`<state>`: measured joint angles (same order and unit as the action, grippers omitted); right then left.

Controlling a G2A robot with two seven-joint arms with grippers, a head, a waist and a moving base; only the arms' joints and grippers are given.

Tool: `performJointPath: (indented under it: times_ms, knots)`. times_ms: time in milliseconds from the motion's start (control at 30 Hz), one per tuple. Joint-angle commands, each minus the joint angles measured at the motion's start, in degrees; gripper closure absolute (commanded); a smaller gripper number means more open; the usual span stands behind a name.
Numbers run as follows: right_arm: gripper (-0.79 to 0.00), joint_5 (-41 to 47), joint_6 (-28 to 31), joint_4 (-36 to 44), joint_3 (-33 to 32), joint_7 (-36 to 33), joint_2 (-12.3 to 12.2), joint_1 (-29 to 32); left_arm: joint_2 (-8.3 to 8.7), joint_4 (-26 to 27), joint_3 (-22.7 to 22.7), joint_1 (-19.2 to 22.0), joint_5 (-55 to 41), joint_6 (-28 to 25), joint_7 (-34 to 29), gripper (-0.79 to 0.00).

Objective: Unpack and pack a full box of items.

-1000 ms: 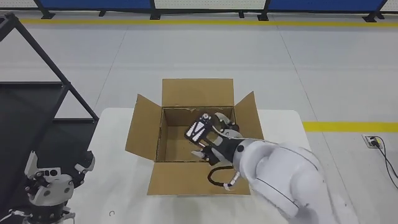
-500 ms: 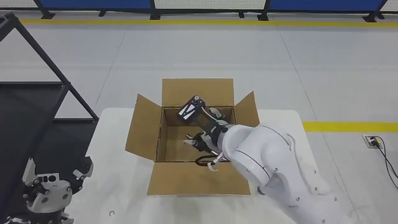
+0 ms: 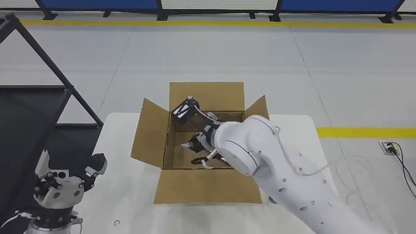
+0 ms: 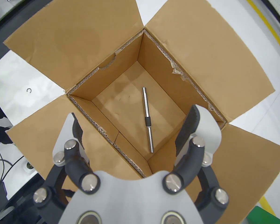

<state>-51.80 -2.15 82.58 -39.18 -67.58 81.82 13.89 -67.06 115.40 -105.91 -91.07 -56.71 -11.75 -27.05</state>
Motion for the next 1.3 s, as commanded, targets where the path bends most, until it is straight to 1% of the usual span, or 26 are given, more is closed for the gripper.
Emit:
performJointPath:
  times_ms: [0, 67, 100, 167, 233, 300, 367, 433, 500, 867, 967, 1033, 1167, 1267]
  knots:
    - [-0.785, -0.98, -2.43, -6.32, 3.49, -1.41, 1.72, -3.54, -0.14, 0.04, 0.74, 0.24, 0.43, -0.14, 1.53, -0.785]
    - [-0.785, 2.65, -1.1, -11.26, 6.02, 0.5, 3.81, -5.59, -0.26, 0.11, 1.01, 0.16, 0.36, -0.29, 1.91, -0.785]
    - [-0.785, 1.69, -2.14, -15.07, 7.76, -0.43, 4.75, -6.88, -0.31, 0.11, 1.04, -0.08, 0.52, -0.5, 1.99, -0.785]
    - [-0.785, 3.77, -1.66, -19.52, 10.05, 0.39, 6.88, -8.49, -0.44, 0.29, 1.11, -0.69, 0.62, -1.0, 2.13, -0.785]
    - [-0.785, 4.41, -2.87, -24.87, 12.01, 0.02, 8.84, -9.89, -0.46, 0.34, 1.13, -0.8, 0.61, -1.07, 2.14, -0.785]
    - [-0.785, 6.25, -2.06, -29.77, 13.06, 1.25, 10.54, -10.55, -0.46, 0.34, 1.13, -0.8, 0.61, -1.07, 2.14, -0.785]
    - [-0.785, 7.13, -3.17, -33.72, 14.3, 1.09, 12.35, -11.14, -0.46, 0.34, 1.13, -0.8, 0.61, -1.07, 2.14, -0.785]
    - [-0.785, 9.23, -2.97, -38.18, 14.52, 2.12, 13.88, -11.4, -0.46, 0.34, 1.13, -0.8, 0.61, -1.07, 2.14, -0.785]
    - [-0.785, 12.1, -1.57, -41.76, 14.21, 3.13, 15.28, -11.74, -0.46, 0.34, 1.13, -0.8, 0.61, -1.07, 2.14, -0.785]
    - [-0.785, 12.29, -1.51, -42.47, 14.22, 3.11, 15.48, -11.89, -0.46, 0.34, 1.13, -0.8, 0.61, -1.07, 2.14, -0.785]
    - [-0.785, 11.84, -0.12, -42.4, 14.23, 4.74, 15.42, -10.93, -0.46, 0.34, 1.13, -0.8, 0.61, -1.07, 2.14, -0.785]
    - [-0.785, 11.31, -1.06, -44.11, 14.17, 4.35, 15.57, -10.57, -0.46, 0.34, 1.13, -0.8, 0.61, -1.07, 2.14, -0.785]
    - [-0.785, 10.25, -0.72, -47.23, 14.78, 4.26, 16.45, -10.06, -0.46, 0.34, 1.13, -0.8, 0.61, -1.07, 2.14, -0.785]
    - [-0.785, 10.6, 1.7, -50.8, 14.82, 5.68, 17.27, -9.75, -0.46, 0.34, 1.13, -0.8, 0.61, -1.07, 2.14, -0.785]
